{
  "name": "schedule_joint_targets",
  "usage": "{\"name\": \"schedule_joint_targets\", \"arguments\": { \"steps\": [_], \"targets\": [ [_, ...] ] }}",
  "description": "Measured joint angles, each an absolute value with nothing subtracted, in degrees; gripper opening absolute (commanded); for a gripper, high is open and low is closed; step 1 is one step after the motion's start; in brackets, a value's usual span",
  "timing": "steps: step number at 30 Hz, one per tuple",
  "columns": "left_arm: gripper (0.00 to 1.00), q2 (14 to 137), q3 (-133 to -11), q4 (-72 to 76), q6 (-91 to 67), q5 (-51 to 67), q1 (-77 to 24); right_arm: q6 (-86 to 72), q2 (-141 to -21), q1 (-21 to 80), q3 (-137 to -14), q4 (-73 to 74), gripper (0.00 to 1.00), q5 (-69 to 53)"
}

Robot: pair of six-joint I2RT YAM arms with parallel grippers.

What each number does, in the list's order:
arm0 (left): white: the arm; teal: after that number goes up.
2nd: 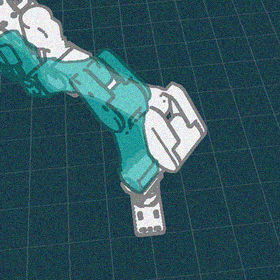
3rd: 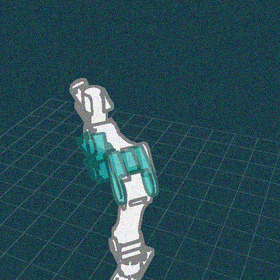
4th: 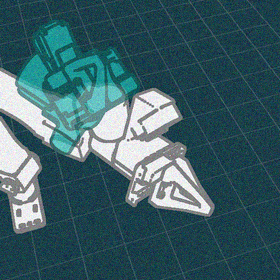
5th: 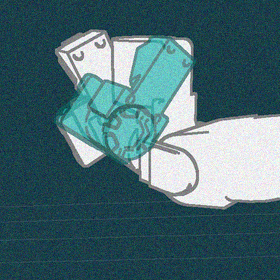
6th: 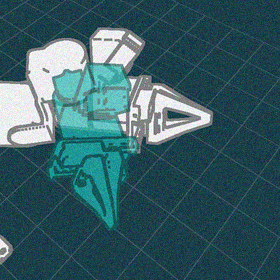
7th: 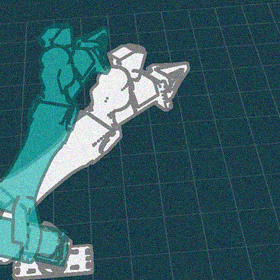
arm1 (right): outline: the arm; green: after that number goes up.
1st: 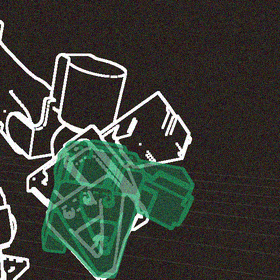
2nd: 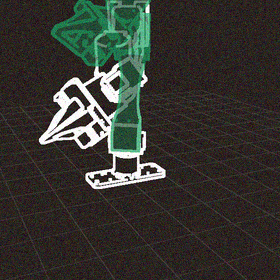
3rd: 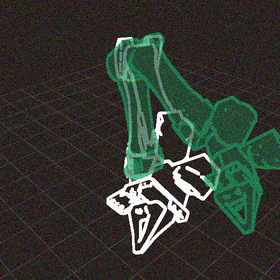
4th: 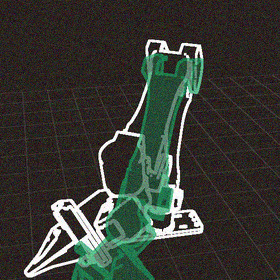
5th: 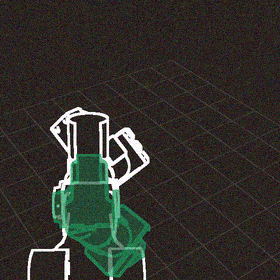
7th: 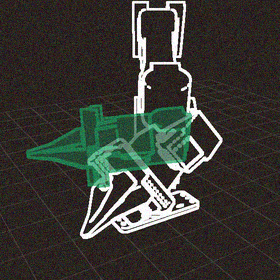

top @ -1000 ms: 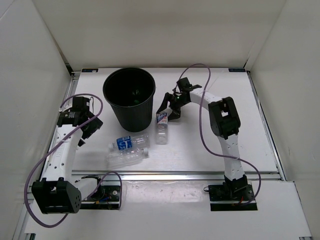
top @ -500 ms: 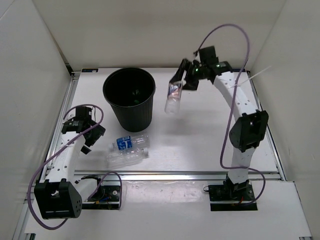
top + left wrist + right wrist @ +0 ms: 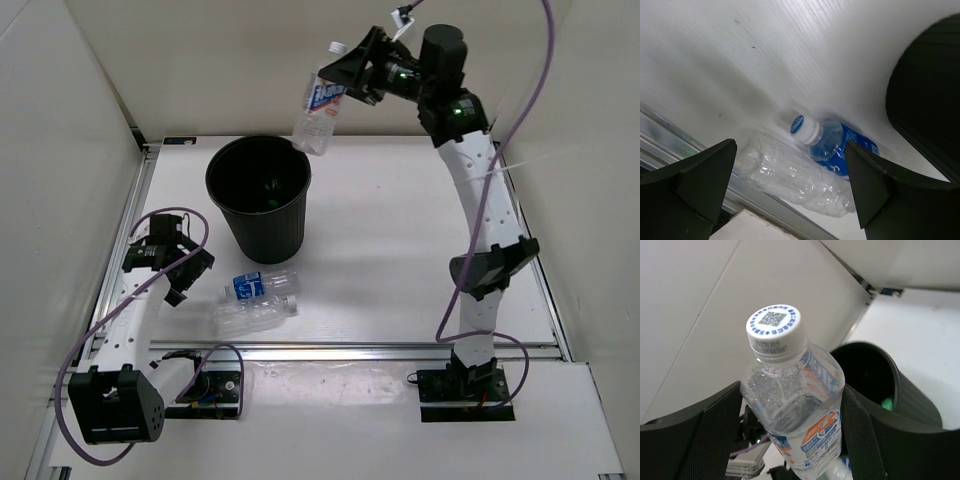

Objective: Put the plastic bottles in the bin

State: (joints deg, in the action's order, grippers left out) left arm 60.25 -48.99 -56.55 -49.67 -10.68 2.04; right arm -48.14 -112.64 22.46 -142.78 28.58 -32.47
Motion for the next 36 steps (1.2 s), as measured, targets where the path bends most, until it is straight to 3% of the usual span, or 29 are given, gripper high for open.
{"name": "schedule_joint_targets", "arguments": {
  "steps": [3, 4, 5, 6, 7, 9, 15, 18, 26, 28, 36],
  "targets": [
    [1.0, 59.59, -49.01, -55.61, -47.48, -7.68, 2.04, -48.01, -116.57, 25.96, -144.4, 23.9, 0.49, -30.98],
    [1.0, 59.44, -49.01, -55.22, -46.61, -6.63, 2.04, -47.72, -117.45, 27.33, -144.07, 23.24, 0.55, -30.04],
    [1.0, 59.35, -49.04, -54.96, -45.89, -5.8, 2.04, -46.96, -118.24, 28.69, -143.85, 22.81, 0.7, -28.6],
    [1.0, 59.29, -49.04, -54.76, -45.12, -4.82, 2.04, -46.5, -119.15, 30.13, -143.83, 22.76, 0.7, -28.14],
    [1.0, 59.29, -49.04, -54.74, -44.42, -3.99, 2.04, -45.54, -119.92, 31.68, -143.83, 22.83, 0.88, -27.05],
    [1.0, 59.22, -49.15, -54.63, -43.27, -2.63, 2.04, -43.53, -121.03, 34.35, -143.81, 23.73, 1.0, -25.54],
    [1.0, 58.78, -49.12, -53.76, -41.93, 2.13, 2.04, -36.1, -116.22, 38.89, -136.97, 30.5, 1.0, -20.67],
    [0.99, 58.46, -49.12, -53.49, -40.4, 5.17, 1.76, -34.5, -108.99, 35.97, -130.78, 34.63, 1.0, -19.42],
    [0.95, 52.69, -53.82, -52.99, -26.39, 8.05, -3.46, -32.56, -97.36, 27.16, -128.38, 40.77, 1.0, -17.69],
    [0.89, 51.33, -55.35, -52.25, -20.84, 9.34, -5.69, -32.49, -96.44, 27.55, -127.46, 41.34, 1.0, -18.13],
    [0.88, 48.88, -55.48, -52.27, -1.69, 12.38, -15.03, -32.47, -98.35, 27.38, -125.67, 45.3, 1.0, -19.9]
  ]
}}
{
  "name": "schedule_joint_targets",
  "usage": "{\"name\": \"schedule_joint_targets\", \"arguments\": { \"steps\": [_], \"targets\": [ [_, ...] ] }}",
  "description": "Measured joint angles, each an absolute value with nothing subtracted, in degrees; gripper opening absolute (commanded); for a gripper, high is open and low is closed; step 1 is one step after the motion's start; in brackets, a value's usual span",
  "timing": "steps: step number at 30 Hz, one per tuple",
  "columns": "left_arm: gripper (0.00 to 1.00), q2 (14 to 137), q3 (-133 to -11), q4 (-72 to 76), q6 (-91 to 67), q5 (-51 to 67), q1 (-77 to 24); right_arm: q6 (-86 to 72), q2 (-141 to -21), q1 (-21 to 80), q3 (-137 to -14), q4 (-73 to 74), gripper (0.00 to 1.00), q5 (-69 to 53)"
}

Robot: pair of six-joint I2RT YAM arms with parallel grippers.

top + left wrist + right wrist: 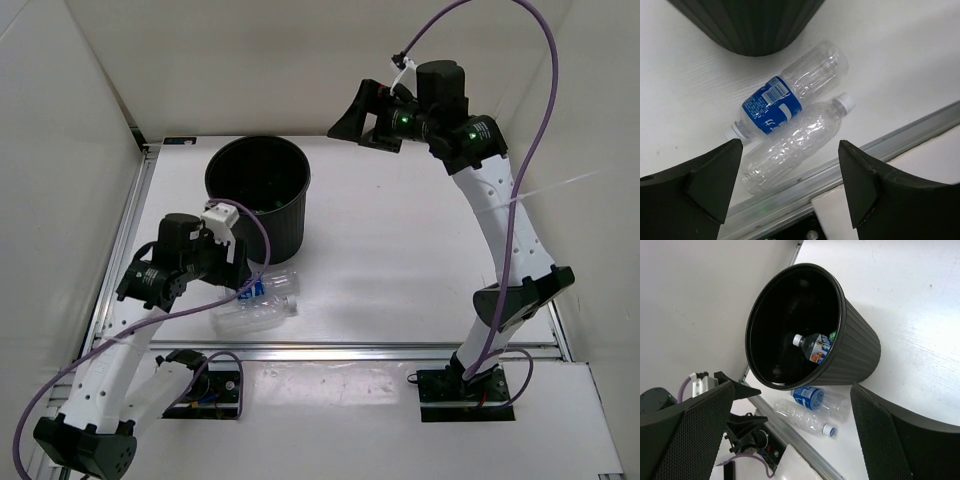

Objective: Put the plastic bottles in the bin

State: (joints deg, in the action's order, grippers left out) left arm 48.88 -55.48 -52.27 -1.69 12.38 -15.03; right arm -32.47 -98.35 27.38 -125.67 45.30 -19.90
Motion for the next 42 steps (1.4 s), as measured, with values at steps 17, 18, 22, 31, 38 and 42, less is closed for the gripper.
{"name": "schedule_joint_targets", "arguments": {
  "steps": [17, 18, 22, 31, 38, 42],
  "targets": [
    [0.9, 61.25, -51.33, -49.3, 14.24, 10.7, -33.3, -30.83, -98.63, 22.02, -125.67, 48.07, 1.0, -24.27],
    [0.9, 62.43, -51.13, -48.99, 14.26, 10.68, -33.89, -30.83, -98.63, 21.61, -125.67, 48.18, 1.0, -24.67],
    [0.9, 66.26, -50.33, -47.42, 14.31, 10.15, -35.7, -30.81, -98.63, 20.01, -125.67, 48.36, 1.0, -25.87],
    [0.92, 69.71, -46.78, -44.25, 13.72, 9.13, -36.88, -30.74, -98.63, 16.38, -123.83, 48.4, 1.0, -28.45],
    [0.92, 71.88, -44.12, -40.75, 11.92, 7.64, -38.89, -30.79, -98.61, 14.59, -122.34, 49.17, 1.0, -29.74],
    [0.87, 73.34, -43.53, -39.51, 11.53, 6.46, -41.32, -30.81, -98.61, 14.2, -121.36, 49.23, 1.0, -30.06]
  ]
}}
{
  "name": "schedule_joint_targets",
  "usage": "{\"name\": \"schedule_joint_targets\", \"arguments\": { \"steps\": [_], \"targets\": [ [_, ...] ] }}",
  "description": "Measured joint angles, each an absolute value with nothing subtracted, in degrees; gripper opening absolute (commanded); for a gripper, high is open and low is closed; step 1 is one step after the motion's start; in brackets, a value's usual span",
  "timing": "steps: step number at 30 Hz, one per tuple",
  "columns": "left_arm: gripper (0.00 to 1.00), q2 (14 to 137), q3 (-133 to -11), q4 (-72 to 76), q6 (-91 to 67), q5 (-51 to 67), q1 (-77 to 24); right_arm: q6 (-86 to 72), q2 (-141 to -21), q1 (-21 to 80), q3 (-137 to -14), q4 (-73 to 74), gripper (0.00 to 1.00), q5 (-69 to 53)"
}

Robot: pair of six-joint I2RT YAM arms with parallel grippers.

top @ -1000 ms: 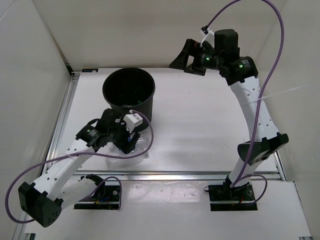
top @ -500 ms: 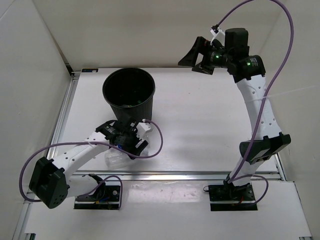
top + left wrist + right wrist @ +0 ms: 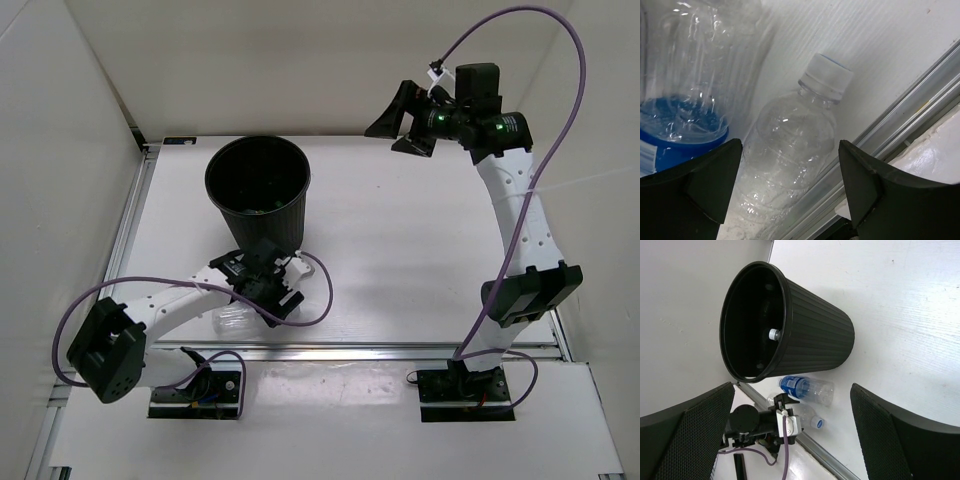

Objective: Put the plastic bottles in the bin

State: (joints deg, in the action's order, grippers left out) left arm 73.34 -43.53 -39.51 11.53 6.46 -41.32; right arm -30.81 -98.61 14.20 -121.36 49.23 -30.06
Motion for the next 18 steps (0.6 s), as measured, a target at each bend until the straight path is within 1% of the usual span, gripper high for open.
{"name": "schedule_joint_targets", "arguments": {
  "steps": [4, 5, 8, 9, 11, 12, 15, 16, 18],
  "targets": [
    [0.74, 73.89, -43.11, -38.24, 11.46, 5.28, -42.98, -30.81, -98.39, 14.15, -119.98, 49.43, 1.0, -30.22],
    [0.65, 73.89, -43.11, -38.06, 11.44, 5.06, -43.38, -30.81, -98.32, 14.13, -119.66, 49.47, 1.0, -30.22],
    [0.58, 73.95, -43.11, -37.34, 11.51, 4.27, -44.58, -30.81, -98.06, 14.11, -118.61, 49.56, 1.0, -30.22],
    [0.5, 74.0, -43.11, -37.19, 11.49, 3.99, -45.01, -30.81, -97.93, 14.11, -118.26, 49.56, 1.0, -30.24],
    [0.44, 74.04, -43.11, -36.91, 11.49, 3.75, -45.69, -30.81, -97.76, 14.11, -117.89, 49.65, 1.0, -30.22],
    [0.39, 74.04, -43.11, -36.8, 11.33, 3.64, -45.89, -30.81, -97.69, 14.11, -117.84, 49.65, 1.0, -30.22],
    [0.32, 74.04, -43.31, -37.06, 10.28, 3.53, -46.02, -30.81, -97.43, 14.11, -117.82, 49.65, 1.0, -30.22],
    [0.29, 74.15, -43.83, -37.8, 9.78, 3.68, -46.02, -30.81, -97.25, 14.11, -117.78, 49.63, 1.0, -30.22],
    [0.25, 74.59, -46.26, -40.14, 8.64, 4.51, -46.17, -30.81, -96.73, 14.11, -117.47, 49.76, 1.0, -30.2]
  ]
}}
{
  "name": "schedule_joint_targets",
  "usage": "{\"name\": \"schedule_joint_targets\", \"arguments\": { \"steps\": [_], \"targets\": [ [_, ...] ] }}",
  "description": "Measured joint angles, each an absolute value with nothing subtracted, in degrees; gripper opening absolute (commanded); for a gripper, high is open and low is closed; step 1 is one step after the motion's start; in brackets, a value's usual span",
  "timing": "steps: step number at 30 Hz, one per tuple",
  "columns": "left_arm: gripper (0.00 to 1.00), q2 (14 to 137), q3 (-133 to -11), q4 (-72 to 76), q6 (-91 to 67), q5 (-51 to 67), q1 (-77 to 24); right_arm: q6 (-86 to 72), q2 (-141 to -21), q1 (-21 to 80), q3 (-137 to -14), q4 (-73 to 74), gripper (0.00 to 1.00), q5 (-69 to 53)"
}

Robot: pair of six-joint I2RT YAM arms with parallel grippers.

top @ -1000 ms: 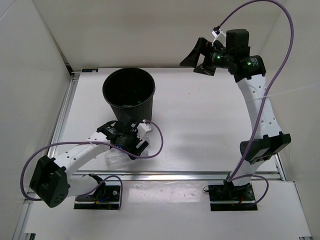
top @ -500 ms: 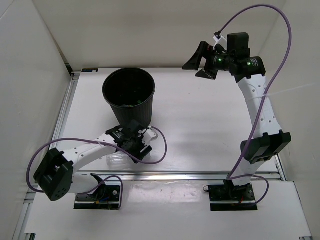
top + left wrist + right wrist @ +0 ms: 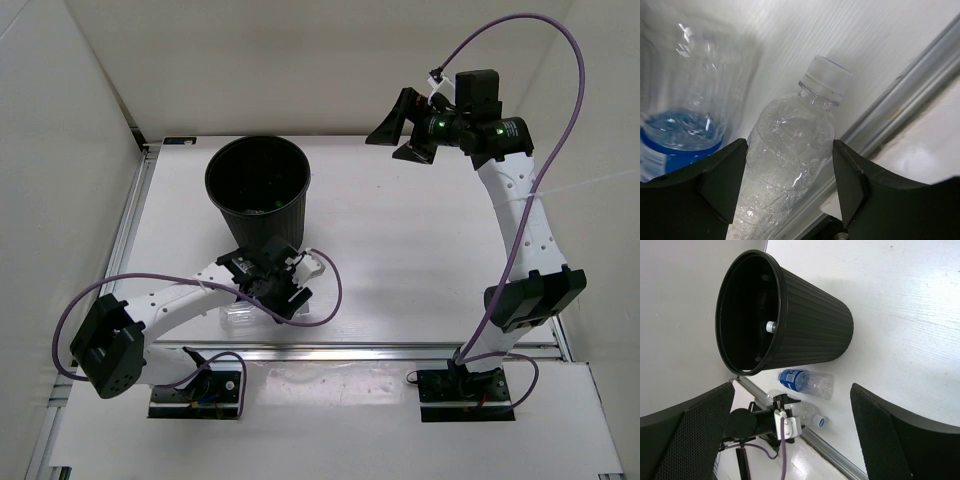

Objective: Put the plastic bottles in the bin

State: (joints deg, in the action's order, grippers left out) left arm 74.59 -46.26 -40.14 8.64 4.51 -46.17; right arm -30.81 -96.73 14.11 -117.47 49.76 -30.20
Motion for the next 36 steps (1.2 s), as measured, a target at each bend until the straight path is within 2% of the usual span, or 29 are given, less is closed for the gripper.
{"name": "schedule_joint_targets", "arguments": {
  "steps": [17, 21, 26, 34, 36],
  "targets": [
    [0.23, 81.78, -85.76, -58.98, 5.56, 11.97, -54.04, -30.63, -94.67, 13.52, -114.93, 50.22, 1.0, -29.65],
    [0.22, 86.56, -102.13, -63.2, 5.67, 11.53, -54.26, -30.61, -94.52, 13.1, -114.34, 50.61, 1.0, -28.95],
    [0.23, 91.35, -124.07, -61.19, 6.66, 7.64, -52.77, -30.61, -94.24, 12.97, -113.8, 50.74, 1.0, -28.67],
    [0.23, 87.24, -124.7, -44.01, 6.5, -2.17, -37.3, -30.61, -94.21, 12.47, -114.19, 51.07, 1.0, -28.75],
    [0.27, 87.9, -124.16, -41.32, 4.82, -2.96, -32.77, -30.61, -94.24, 12.43, -114.72, 51.31, 1.0, -29.12]
  ]
}}
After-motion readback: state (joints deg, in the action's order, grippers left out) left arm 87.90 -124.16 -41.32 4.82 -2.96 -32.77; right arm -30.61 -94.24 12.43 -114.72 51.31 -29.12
